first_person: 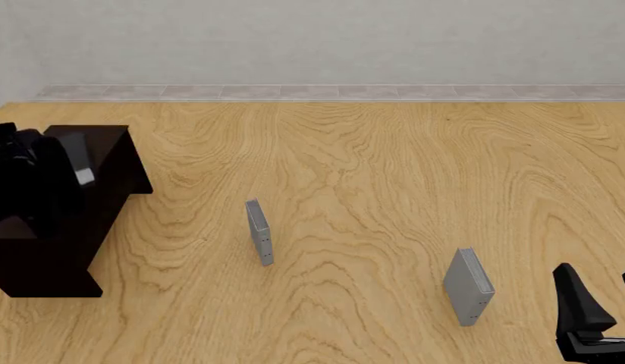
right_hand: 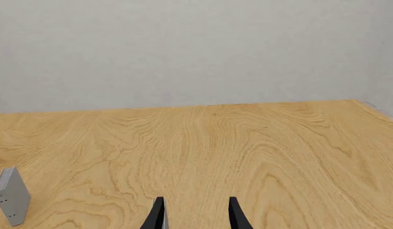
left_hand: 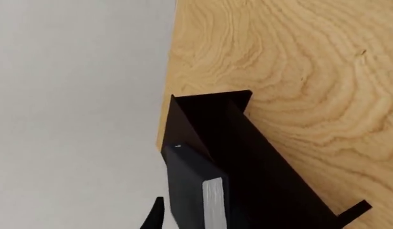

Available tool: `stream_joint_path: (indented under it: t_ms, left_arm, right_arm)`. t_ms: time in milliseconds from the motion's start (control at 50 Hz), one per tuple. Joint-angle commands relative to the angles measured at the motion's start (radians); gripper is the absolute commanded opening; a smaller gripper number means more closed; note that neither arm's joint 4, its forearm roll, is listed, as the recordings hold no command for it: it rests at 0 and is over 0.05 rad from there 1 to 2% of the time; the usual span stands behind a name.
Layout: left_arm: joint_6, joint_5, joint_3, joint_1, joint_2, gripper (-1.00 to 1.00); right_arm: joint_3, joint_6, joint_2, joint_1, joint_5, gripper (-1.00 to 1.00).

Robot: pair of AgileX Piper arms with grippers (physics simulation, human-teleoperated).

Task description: Pick up the book in the middle and place it on the cabinet shelf.

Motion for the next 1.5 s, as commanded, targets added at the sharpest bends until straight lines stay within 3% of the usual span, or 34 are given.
stream_joint_path:
  t_ms: [20, 260, 300, 360, 680, 740, 840, 1200, 1340, 1400, 1420, 1500]
  left_arm:
    - [-0.033, 0.049, 0.022, -0.032, -0.054, 1.0]
    - [-0.063, 0.099, 0.051, -0.044, -0.1, 1.0]
    - [-0.109, 0.112, 0.022, -0.071, -0.113, 1.0]
    - [-0.09, 0.104, 0.046, -0.063, -0.122, 1.0]
    - [-0.136, 0.169, 0.032, -0.076, -0.201, 1.0]
    - [-0.223, 0.231, -0.026, -0.116, -0.219, 1.0]
    - [-0.223, 0.237, -0.012, -0.116, -0.247, 1.0]
    - [-0.379, 0.276, -0.052, -0.174, -0.35, 1.0]
    - [-0.502, 0.294, -0.098, -0.192, -0.405, 1.0]
    - [-0.516, 0.293, -0.097, -0.191, -0.409, 1.0]
    - [-0.561, 0.305, -0.128, -0.191, -0.409, 1.0]
    - [-0.628, 0.316, -0.162, -0.199, -0.415, 1.0]
  right_arm:
    - [0.0, 0.0, 0.0, 0.0, 0.0, 1.0]
    - [0.0, 0.001, -0.001, 0.001, 0.0, 1.0]
    - [0.0, 0.001, 0.0, 0.0, 0.0, 1.0]
    - [0.0, 0.0, 0.0, 0.001, 0.0, 1.0]
    - [0.0, 0.0, 0.0, 0.001, 0.0, 1.0]
    - [0.0, 0.001, -0.001, 0.0, 0.0, 1.0]
    - [0.0, 0.001, -0.001, 0.0, 0.001, 1.0]
    - [0.0, 0.0, -0.002, 0.001, 0.001, 1.0]
    - [0.0, -0.002, -0.001, 0.002, 0.0, 1.0]
    - [0.0, -0.001, -0.002, 0.002, 0.001, 1.0]
    - [0.0, -0.002, -0.002, 0.002, 0.001, 1.0]
    - [0.0, -0.001, -0.004, 0.001, 0.002, 1.0]
